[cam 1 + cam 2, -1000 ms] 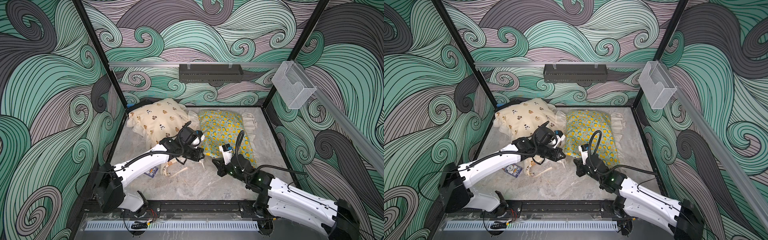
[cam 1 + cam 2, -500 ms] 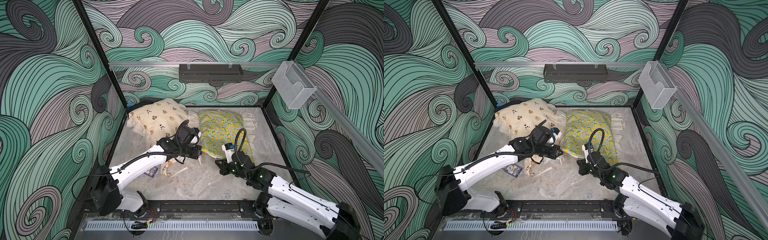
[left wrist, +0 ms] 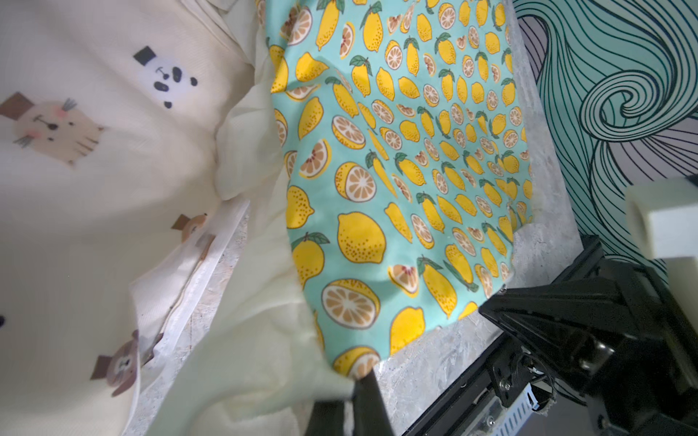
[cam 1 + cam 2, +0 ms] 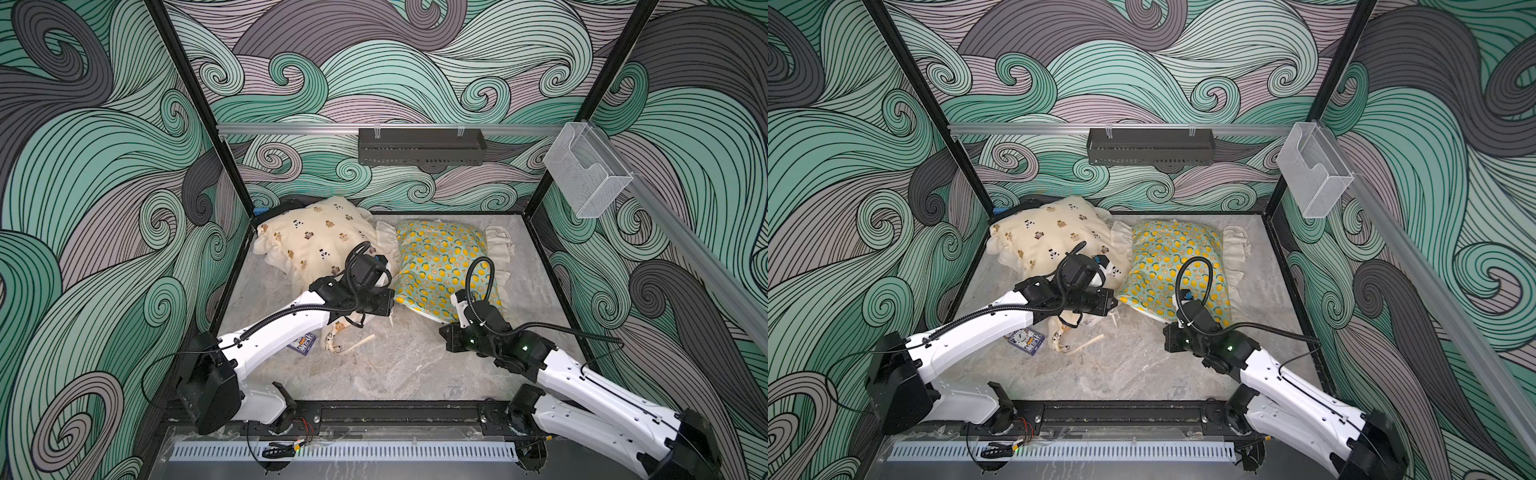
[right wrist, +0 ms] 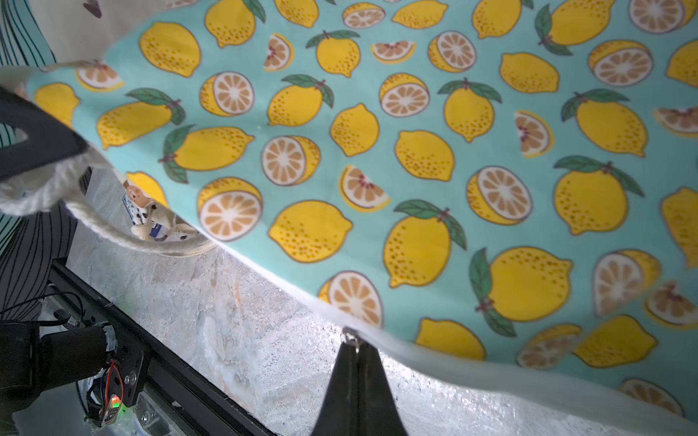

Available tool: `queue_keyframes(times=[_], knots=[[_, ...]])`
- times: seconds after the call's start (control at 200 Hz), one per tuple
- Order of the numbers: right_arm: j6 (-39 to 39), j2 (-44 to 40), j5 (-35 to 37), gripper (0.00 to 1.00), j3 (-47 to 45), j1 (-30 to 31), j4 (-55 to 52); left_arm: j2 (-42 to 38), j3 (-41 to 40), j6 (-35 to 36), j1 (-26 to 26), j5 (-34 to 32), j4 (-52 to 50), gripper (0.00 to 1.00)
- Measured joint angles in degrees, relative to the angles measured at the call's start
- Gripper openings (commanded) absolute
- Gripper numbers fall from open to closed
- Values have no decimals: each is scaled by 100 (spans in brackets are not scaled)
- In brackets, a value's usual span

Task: Zip up pillowcases
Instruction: Zip the zipper on the pillowcase.

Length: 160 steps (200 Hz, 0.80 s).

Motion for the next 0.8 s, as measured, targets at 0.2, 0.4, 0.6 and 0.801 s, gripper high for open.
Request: queue_keyframes(times=[0.2, 0.4, 0.6, 0.801], knots=[[146, -144, -31, 0, 2, -142, -393, -129, -179, -59, 105, -140, 72, 0], [289, -308, -52, 0, 2, -271, -693, -201, -358, -142, 251, -221, 170, 0], [444, -317, -63, 0, 2, -365, -988, -232, -481, -201, 402, -247, 275, 0], [588, -387, -59, 0, 2, -411, -1268, -232, -557, -214, 568, -254, 308, 0]])
